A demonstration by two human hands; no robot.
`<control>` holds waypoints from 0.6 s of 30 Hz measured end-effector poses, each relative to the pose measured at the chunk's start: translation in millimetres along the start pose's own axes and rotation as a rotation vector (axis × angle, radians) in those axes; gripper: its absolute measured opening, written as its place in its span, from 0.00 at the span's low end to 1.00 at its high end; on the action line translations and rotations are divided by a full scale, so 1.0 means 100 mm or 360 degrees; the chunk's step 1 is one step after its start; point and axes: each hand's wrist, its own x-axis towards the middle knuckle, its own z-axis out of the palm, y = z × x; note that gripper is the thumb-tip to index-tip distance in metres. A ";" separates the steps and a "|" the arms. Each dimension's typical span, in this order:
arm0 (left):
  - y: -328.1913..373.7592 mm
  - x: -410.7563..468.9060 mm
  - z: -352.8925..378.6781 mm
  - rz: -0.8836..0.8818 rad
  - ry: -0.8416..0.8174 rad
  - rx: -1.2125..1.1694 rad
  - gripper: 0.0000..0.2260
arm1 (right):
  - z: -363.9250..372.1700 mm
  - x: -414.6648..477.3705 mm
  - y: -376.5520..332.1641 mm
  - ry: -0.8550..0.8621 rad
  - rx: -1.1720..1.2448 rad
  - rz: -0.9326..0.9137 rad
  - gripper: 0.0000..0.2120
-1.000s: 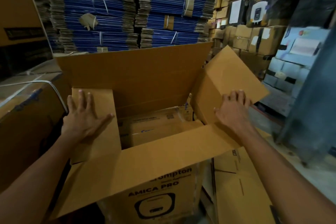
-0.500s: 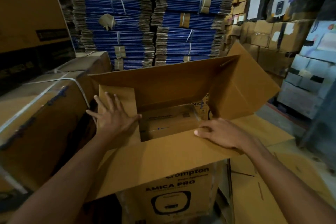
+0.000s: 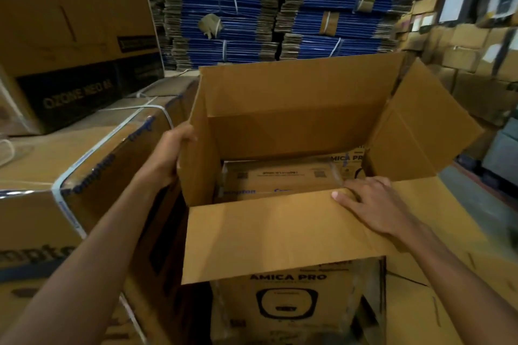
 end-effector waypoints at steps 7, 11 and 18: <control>-0.27 -0.56 -0.39 -0.0251 0.0105 -0.0082 0.17 | -0.01 0.07 0.01 0.0024 -0.0069 -0.0011 0.42; -0.61 -0.68 -0.21 -0.0046 0.0567 0.0130 0.06 | -0.06 0.08 -0.06 0.0086 0.0005 0.0005 0.36; -0.67 -0.33 0.13 -0.0124 0.0404 0.0645 0.21 | -0.19 -0.40 -0.85 0.0655 0.0217 -0.0155 0.14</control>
